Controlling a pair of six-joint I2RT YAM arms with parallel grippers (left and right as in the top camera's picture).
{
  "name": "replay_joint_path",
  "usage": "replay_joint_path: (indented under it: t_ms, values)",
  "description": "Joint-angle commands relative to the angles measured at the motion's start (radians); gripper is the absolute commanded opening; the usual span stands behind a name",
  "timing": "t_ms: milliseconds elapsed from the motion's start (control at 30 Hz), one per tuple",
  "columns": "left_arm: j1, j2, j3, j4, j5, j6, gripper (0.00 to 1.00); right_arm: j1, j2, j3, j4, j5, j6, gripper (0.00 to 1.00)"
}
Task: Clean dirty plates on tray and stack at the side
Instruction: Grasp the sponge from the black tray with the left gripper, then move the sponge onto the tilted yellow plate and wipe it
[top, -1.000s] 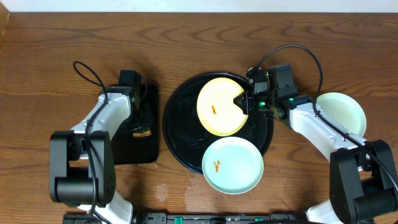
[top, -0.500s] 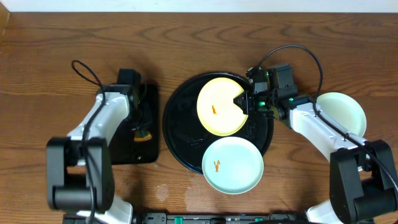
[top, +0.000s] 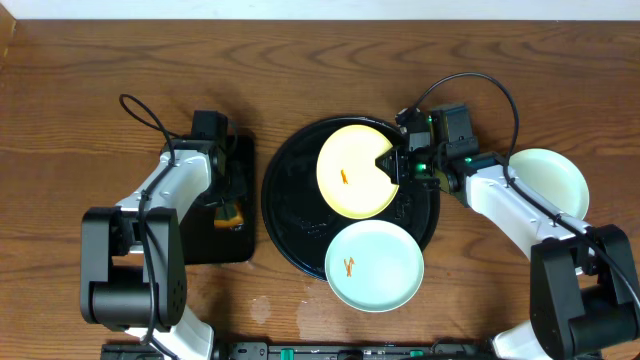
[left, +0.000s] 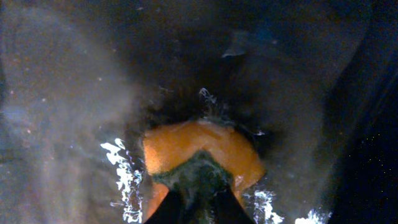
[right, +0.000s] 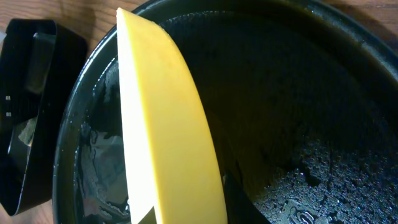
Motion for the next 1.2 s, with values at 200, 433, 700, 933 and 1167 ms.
replay_joint_path:
  t_ms: [200, 433, 700, 933, 1167]
  values:
    - [0.004, -0.073, 0.047, -0.100, -0.003, 0.005, 0.38, 0.007, -0.001, -0.008, -0.005, 0.039, -0.003, 0.01]
    - [0.004, -0.116, 0.017, -0.177, -0.001, -0.003, 0.45, 0.007, -0.001, -0.008, -0.005, 0.040, -0.003, 0.01]
    - [0.003, -0.052, -0.091, -0.043, 0.071, -0.010, 0.08, 0.007, -0.001, -0.008, -0.005, 0.040, -0.003, 0.01]
    - [0.004, -0.081, 0.041, -0.169, 0.071, -0.010, 0.07, 0.007, -0.001, -0.008, -0.006, 0.066, -0.002, 0.01]
    - [-0.037, -0.182, 0.248, -0.262, 0.195, -0.027, 0.07, 0.007, -0.001, -0.008, -0.002, 0.085, 0.020, 0.01]
